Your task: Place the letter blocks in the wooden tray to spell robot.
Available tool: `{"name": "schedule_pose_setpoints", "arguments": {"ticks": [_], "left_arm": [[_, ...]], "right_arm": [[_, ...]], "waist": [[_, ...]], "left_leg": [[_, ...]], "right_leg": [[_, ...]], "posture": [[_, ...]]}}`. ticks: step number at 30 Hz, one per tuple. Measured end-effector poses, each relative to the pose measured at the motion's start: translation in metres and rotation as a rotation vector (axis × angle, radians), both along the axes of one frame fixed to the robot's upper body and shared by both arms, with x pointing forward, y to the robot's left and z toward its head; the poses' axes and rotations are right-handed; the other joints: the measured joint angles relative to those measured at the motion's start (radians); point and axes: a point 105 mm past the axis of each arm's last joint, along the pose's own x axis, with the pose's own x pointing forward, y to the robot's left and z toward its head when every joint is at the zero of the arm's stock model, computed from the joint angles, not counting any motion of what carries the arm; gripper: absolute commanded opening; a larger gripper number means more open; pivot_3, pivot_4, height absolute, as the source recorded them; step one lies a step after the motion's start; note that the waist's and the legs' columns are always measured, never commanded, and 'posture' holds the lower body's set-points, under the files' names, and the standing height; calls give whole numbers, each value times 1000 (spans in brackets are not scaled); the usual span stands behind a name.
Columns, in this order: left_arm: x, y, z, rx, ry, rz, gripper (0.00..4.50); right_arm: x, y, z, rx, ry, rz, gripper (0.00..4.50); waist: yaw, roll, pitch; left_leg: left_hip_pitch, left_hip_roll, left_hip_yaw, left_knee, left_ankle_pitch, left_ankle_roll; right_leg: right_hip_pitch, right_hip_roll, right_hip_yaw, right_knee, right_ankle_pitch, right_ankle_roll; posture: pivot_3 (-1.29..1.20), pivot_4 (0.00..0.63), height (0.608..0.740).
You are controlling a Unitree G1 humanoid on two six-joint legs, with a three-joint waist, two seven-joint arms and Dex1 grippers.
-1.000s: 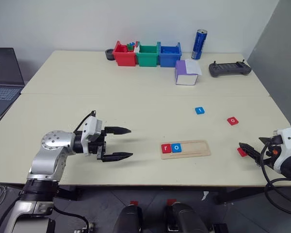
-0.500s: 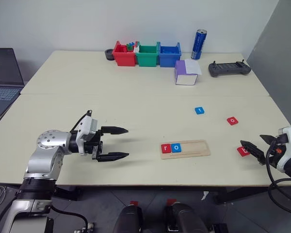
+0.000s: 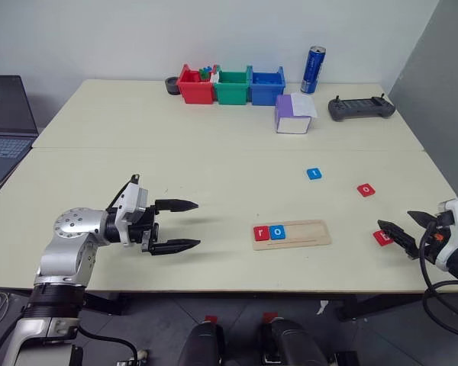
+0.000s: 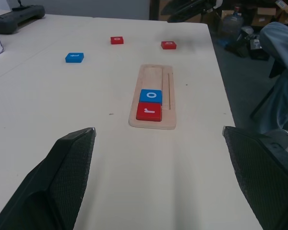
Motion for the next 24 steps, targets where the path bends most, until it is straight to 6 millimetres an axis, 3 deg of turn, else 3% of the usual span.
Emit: {"name": "schedule_pose_setpoints", "arguments": {"ticks": [6, 10, 16, 24], "left_arm": [[-1, 2, -3, 1, 0, 5, 4479], [0, 5, -5, 2, 4, 5, 4479], [5, 6, -1, 0, -6, 4, 4479], [4, 6, -1, 2, -4, 0, 4479]], "right_arm": [[-17, 6, -21, 42, 39, -25, 4500], [-22, 8, -25, 46, 42, -30, 4500], [-22, 8, -25, 35, 25, -34, 4500], [-18, -3, -42, 34, 57, -68, 4500]], "waist": [[1, 0, 0], [-1, 0, 0], [-1, 0, 0], [-1, 0, 0]], "left_leg": [[0, 0, 0, 0, 0, 0], [0, 0, 0, 0, 0, 0], [0, 0, 0, 0, 0, 0], [0, 0, 0, 0, 0, 0]], "right_leg": [[0, 0, 0, 0, 0, 0], [0, 0, 0, 0, 0, 0], [0, 0, 0, 0, 0, 0], [0, 0, 0, 0, 0, 0]], "posture": [[0, 150, 740], [0, 150, 740], [0, 150, 740], [0, 150, 740]]}}
